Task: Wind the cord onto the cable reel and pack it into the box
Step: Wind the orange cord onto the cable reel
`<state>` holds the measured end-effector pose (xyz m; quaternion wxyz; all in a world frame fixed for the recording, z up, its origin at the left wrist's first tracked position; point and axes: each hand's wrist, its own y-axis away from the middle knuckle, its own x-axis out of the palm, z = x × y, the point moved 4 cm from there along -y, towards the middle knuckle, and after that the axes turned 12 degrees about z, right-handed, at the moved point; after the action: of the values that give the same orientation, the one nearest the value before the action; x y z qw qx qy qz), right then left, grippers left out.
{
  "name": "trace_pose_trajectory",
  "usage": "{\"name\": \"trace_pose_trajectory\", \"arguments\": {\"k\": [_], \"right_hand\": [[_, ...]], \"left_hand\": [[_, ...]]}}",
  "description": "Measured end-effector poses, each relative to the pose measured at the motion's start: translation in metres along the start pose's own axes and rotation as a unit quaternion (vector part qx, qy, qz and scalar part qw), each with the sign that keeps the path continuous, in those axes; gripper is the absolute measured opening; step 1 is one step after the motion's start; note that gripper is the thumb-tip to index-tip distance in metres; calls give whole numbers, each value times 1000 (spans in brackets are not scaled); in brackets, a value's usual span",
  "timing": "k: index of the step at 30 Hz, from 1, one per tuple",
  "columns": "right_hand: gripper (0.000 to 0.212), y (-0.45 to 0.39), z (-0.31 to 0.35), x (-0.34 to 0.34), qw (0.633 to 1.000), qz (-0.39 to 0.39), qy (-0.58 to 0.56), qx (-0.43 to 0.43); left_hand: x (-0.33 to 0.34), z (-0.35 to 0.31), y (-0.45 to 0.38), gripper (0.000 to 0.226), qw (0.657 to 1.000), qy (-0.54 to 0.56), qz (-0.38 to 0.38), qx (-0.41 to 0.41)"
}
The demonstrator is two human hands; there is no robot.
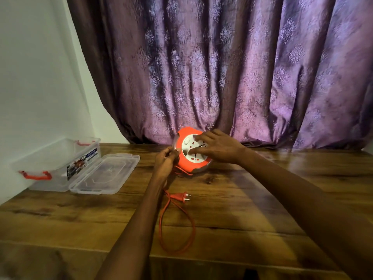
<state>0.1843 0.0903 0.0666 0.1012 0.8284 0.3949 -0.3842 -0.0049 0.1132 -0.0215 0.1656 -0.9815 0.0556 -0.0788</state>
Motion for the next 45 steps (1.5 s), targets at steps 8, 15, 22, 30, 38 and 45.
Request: {"name": "trace_pose_trajectory", "arguments": {"k": [8, 15, 22, 30, 38, 45], "right_hand": [[51, -3, 15, 2, 997, 23, 22, 72], [62, 1, 6, 14, 951, 11, -134, 277], [62, 5, 13, 19, 951, -6, -126, 283], [57, 1, 29, 22, 963, -5, -100, 250], [63, 10, 8, 39, 906, -11, -206, 370], [65, 24, -23, 57, 757, -60, -414, 502]], "left_hand": [[15, -7, 7, 26, 999, -32, 20, 16], [-4, -14, 16, 25, 965, -166, -192, 67], [5, -4, 4, 42, 991, -59, -118, -9], [13, 11, 6, 18, 992, 75, -72, -69], [4, -8, 10, 22, 983, 120, -132, -33], [9, -11, 13, 26, 971, -234, -56, 10]]}}
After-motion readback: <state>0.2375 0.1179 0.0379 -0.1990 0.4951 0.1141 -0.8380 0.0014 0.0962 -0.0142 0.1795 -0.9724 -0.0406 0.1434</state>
